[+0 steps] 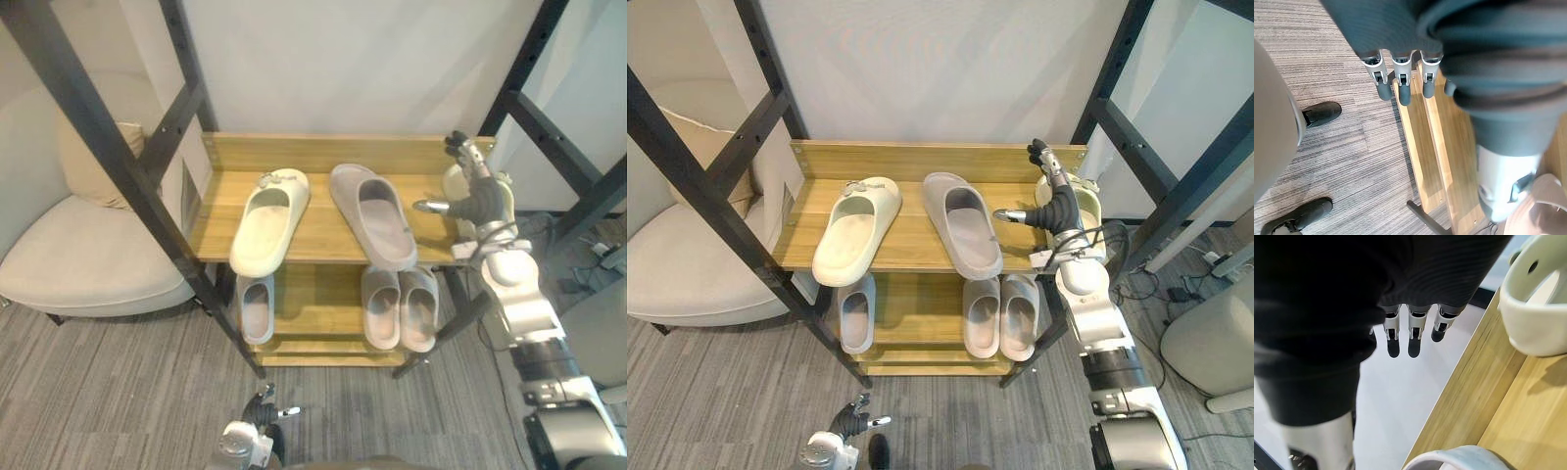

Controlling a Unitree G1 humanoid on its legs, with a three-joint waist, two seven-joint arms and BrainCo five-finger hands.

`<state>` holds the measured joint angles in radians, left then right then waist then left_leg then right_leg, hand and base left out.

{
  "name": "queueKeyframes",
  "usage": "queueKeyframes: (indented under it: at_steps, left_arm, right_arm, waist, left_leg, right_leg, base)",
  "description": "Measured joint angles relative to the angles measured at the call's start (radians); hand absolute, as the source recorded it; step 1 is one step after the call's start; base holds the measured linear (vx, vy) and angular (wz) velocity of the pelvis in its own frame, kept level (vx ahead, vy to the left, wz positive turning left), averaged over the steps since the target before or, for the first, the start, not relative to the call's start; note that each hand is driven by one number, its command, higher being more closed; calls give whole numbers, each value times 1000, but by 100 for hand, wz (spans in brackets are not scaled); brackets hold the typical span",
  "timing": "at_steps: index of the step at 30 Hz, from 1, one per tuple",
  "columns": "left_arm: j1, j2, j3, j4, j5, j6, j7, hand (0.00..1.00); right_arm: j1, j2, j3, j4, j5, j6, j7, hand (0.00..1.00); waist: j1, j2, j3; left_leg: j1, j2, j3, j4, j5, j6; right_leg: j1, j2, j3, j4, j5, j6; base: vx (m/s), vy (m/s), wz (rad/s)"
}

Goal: Organize the slippers on the shoe rack

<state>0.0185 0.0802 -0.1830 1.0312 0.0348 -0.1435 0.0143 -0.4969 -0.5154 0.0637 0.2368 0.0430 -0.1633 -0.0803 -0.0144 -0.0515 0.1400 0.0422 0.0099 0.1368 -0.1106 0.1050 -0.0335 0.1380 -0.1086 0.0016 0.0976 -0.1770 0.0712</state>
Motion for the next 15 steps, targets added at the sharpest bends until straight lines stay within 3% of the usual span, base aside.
queueKeyframes:
  at_steps: [15]
  left_arm:
    - [-9,6,2,-28,-29,-4,0,0]
  right_arm:
    - [-183,0,63,222,-3,40,20,0]
  waist:
    - [21,-7,38]
  left_leg:
    - [-14,-13,-15,0,2,4]
  right_leg:
    - [5,-11,-21,-16,2,5]
  base:
    - [0,2,3]
